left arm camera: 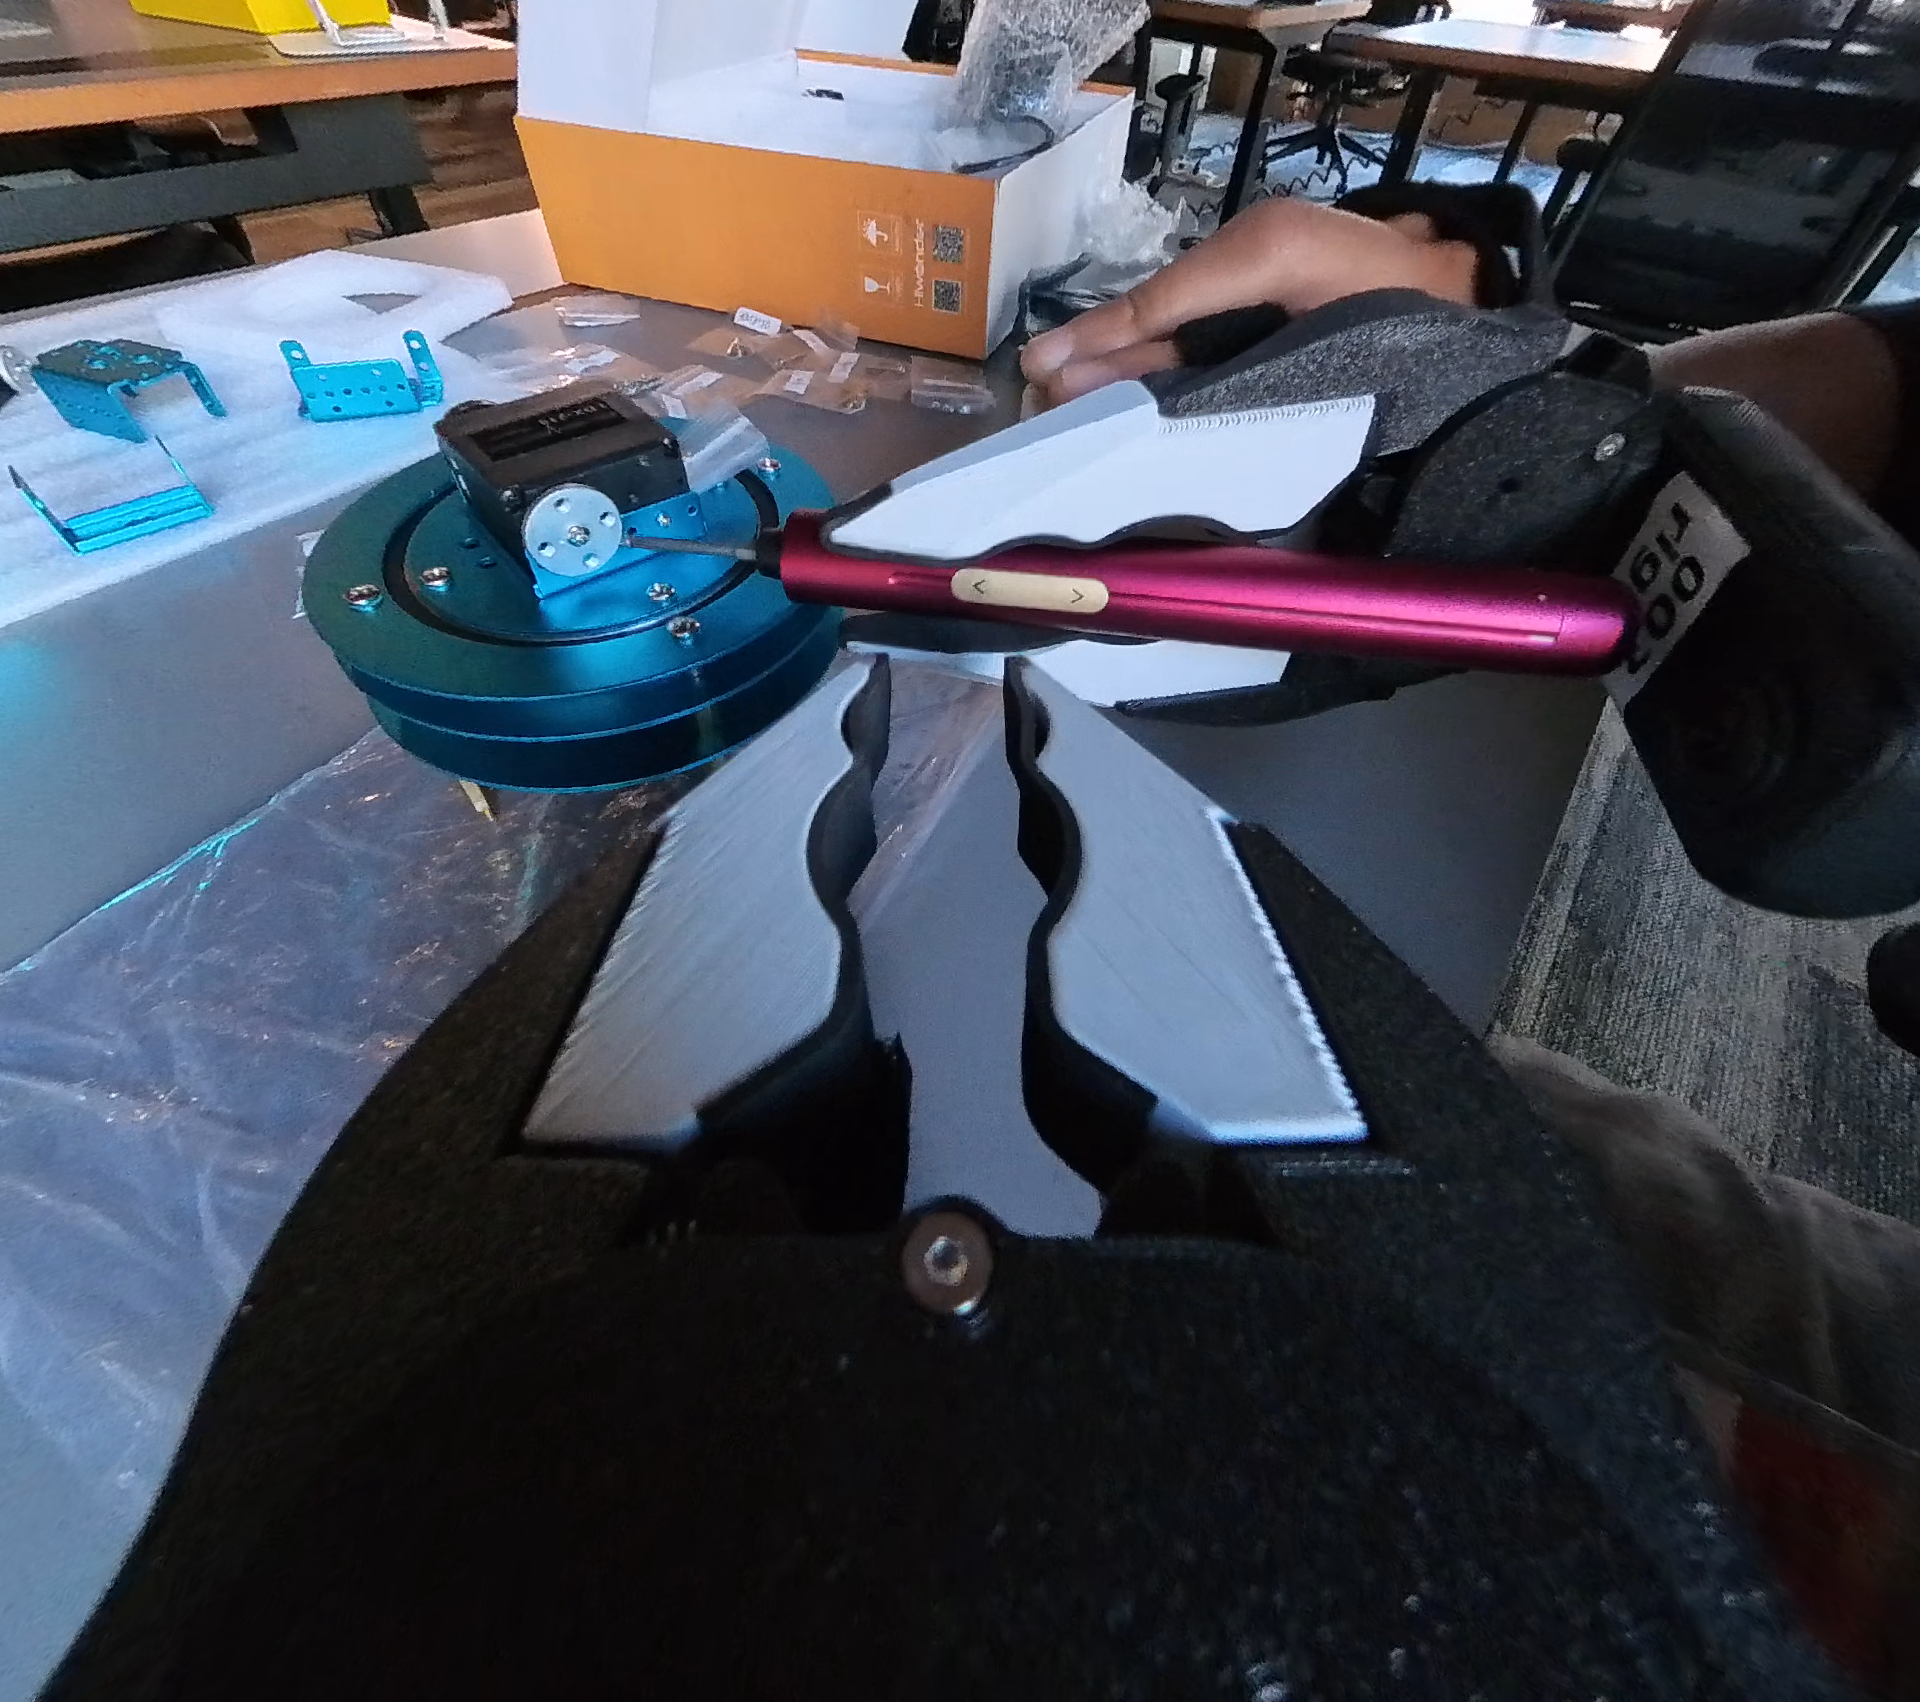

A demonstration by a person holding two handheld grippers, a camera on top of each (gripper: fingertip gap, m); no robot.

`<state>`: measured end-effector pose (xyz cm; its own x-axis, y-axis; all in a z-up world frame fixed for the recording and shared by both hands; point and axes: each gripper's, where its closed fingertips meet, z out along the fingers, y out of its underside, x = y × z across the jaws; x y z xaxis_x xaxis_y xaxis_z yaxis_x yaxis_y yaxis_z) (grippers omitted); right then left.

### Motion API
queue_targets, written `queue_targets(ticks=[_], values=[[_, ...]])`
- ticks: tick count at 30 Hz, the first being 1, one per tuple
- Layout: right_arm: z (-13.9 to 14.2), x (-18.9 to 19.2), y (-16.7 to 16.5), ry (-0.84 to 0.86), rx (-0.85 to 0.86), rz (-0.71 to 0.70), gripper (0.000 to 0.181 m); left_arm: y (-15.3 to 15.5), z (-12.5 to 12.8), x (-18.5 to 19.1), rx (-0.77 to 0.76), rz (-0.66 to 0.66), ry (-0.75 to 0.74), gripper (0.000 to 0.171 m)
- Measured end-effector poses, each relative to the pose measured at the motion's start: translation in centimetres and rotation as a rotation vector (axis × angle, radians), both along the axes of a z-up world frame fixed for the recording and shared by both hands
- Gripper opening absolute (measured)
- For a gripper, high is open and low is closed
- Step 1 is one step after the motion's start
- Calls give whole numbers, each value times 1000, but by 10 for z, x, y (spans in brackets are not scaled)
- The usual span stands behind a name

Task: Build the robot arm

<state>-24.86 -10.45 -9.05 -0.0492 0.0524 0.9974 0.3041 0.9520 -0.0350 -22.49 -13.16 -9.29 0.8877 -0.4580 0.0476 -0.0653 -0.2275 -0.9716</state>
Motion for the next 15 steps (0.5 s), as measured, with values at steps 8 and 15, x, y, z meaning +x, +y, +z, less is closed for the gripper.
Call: queue_targets(ticks=[8,15], values=[[-1,-2,0,-5,2,-1,22,0,-2,-1,-11,2,12,21],[0,-3,0,-9,-15,-4,22,1,-6,-2,-38,0,18,21]])
